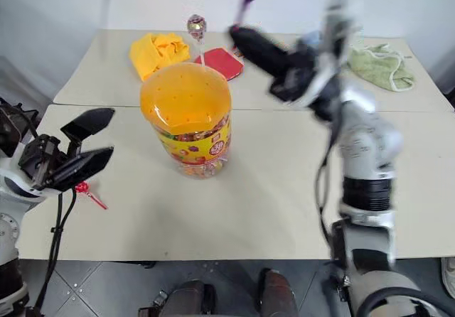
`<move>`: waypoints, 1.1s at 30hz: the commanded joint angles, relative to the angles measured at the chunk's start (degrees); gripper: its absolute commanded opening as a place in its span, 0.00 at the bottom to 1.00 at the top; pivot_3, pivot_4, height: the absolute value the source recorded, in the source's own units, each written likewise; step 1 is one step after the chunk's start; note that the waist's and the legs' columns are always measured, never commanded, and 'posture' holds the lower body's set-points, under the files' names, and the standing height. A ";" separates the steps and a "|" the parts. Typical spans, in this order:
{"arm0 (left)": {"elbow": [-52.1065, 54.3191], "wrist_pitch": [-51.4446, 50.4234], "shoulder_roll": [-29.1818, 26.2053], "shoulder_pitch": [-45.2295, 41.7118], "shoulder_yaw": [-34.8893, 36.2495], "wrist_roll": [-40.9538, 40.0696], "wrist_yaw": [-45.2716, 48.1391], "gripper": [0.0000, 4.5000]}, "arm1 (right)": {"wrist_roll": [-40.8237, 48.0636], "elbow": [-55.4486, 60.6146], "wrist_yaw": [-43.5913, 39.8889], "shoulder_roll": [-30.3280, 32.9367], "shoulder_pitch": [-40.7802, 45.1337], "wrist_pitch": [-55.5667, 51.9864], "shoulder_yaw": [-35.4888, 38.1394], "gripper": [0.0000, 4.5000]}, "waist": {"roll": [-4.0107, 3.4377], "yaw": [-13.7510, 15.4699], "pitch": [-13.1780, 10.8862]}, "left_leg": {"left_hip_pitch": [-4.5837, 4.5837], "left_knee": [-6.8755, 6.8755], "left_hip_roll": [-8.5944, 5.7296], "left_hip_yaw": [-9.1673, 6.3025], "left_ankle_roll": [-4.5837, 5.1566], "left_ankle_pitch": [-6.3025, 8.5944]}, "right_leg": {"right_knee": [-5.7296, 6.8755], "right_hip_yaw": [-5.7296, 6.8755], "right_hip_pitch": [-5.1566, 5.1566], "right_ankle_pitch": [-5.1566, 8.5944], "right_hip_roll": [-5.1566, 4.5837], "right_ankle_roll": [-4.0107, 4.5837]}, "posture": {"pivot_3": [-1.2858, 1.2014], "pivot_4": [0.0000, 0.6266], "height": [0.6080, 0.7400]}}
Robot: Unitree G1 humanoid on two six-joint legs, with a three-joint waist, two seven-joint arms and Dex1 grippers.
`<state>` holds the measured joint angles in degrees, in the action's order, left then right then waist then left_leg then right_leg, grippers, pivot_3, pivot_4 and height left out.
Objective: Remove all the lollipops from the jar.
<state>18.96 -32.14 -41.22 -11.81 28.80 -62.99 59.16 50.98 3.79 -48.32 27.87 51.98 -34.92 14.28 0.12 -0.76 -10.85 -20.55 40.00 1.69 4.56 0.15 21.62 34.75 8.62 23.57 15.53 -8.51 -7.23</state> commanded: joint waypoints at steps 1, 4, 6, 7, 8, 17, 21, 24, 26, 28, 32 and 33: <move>-0.33 2.58 -2.22 1.15 -2.68 4.69 5.46 1.00 | -2.81 0.94 -2.26 9.35 -3.26 -2.25 1.78 0.00 | -0.06 0.03 -0.02 | 0.00 -0.05 0.01 0.04 -0.01 0.00 | -0.03 0.00 0.02 0.00 0.01 0.00 | 0.52 0.24 1.00; -0.89 7.10 -2.80 1.46 -5.68 10.15 9.35 1.00 | -13.57 0.49 -5.45 21.81 -11.89 0.43 -1.21 0.00 | -0.06 0.58 -0.03 | 0.02 -0.10 0.06 0.13 -0.03 0.02 | -0.12 -0.02 0.03 0.01 0.07 0.00 | 0.52 0.24 1.00; -1.08 9.93 -1.83 0.44 -8.66 13.20 10.67 1.00 | -23.34 -1.16 -5.53 31.28 -22.81 2.67 -3.52 0.00 | -0.06 1.20 -0.03 | -0.01 -0.07 0.05 0.25 -0.02 0.03 | -0.27 -0.07 0.03 0.01 0.07 -0.01 | 0.52 0.24 1.00; -1.42 10.83 -1.06 -0.23 -9.84 14.24 10.55 1.00 | -27.17 -1.90 -4.77 34.67 -27.91 2.58 -5.09 0.00 | -0.06 1.46 -0.03 | -0.08 -0.06 0.03 0.28 0.00 0.03 | -0.37 -0.08 0.03 0.00 0.05 -0.02 | 0.52 0.24 1.00; -1.97 12.01 -0.95 -0.42 -11.03 15.62 11.48 1.00 | -30.17 -3.24 -4.26 36.51 -32.13 3.73 -6.19 0.00 | -0.05 1.79 -0.03 | -0.05 -0.04 0.04 0.37 0.02 0.03 | -0.44 -0.09 0.02 -0.01 0.05 -0.04 | 0.52 0.24 1.00; -5.15 12.56 -0.87 -3.03 -12.75 17.13 12.24 1.00 | -31.07 -3.17 -7.86 35.40 -42.10 2.57 -7.33 0.05 | -0.22 0.65 -0.09 | 0.26 -0.02 0.12 1.02 0.14 -0.03 | -0.46 -0.63 0.02 -0.03 0.10 -0.02 | 0.52 0.24 1.00; -4.96 12.06 -0.39 -3.06 -12.65 16.40 11.53 1.00 | -31.85 -3.78 -9.09 34.32 -43.96 6.12 -6.75 0.27 | -0.21 1.40 -0.09 | 0.18 -0.02 0.09 0.92 0.18 0.05 | -0.55 -0.61 0.03 -0.06 0.10 -0.08 | 0.52 0.24 1.00; -4.26 11.02 0.45 -2.99 -11.38 14.58 9.40 1.00 | -28.76 -3.83 -11.72 33.14 -43.95 8.01 -3.34 0.49 | -0.21 1.53 -0.09 | 0.16 0.02 0.08 0.98 0.21 0.08 | -0.66 -0.63 0.01 -0.09 0.10 -0.13 | 0.52 0.24 1.00; -4.19 9.57 1.34 -3.47 -9.13 12.01 6.15 1.00 | -25.28 -2.98 -14.74 31.87 -42.95 9.98 -0.28 0.63 | -0.21 1.61 -0.09 | 0.15 0.03 0.08 0.97 0.21 0.07 | -0.65 -0.64 0.01 -0.09 0.10 -0.13 | 0.52 0.24 1.00; -4.52 7.40 2.77 -3.80 -5.20 7.39 0.92 1.00 | -17.74 -0.90 -14.96 27.43 -37.02 9.92 3.26 0.75 | -0.18 1.58 -0.11 | 0.16 0.04 0.08 0.97 0.21 0.07 | -0.64 -0.64 0.00 -0.09 0.10 -0.13 | 0.52 0.24 1.00; -5.16 4.85 5.75 -4.70 0.68 1.39 -8.88 1.00 | -3.42 3.88 -7.58 17.96 -20.57 -1.56 3.39 0.81 | -0.21 0.47 -0.12 | 0.33 0.07 0.14 0.73 0.22 0.07 | -0.52 -0.91 0.00 -0.11 0.13 -0.11 | 0.52 0.24 1.00; -5.39 4.38 6.20 -4.89 1.40 0.37 -10.44 1.00 | -2.60 4.42 -5.08 16.18 -17.54 -3.18 2.38 0.81 | -0.20 0.37 -0.12 | 0.38 0.06 0.16 0.71 0.21 0.07 | -0.40 -0.90 0.00 -0.11 0.13 -0.12 | 0.52 0.24 1.00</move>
<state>12.85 -27.10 -35.58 -16.32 27.55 -59.62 51.96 44.41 5.13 -57.35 45.37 31.62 -34.84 16.64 -0.09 -0.40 -10.97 -20.15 40.08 1.86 5.27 0.33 21.71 34.47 7.72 23.60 15.42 -8.38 -7.34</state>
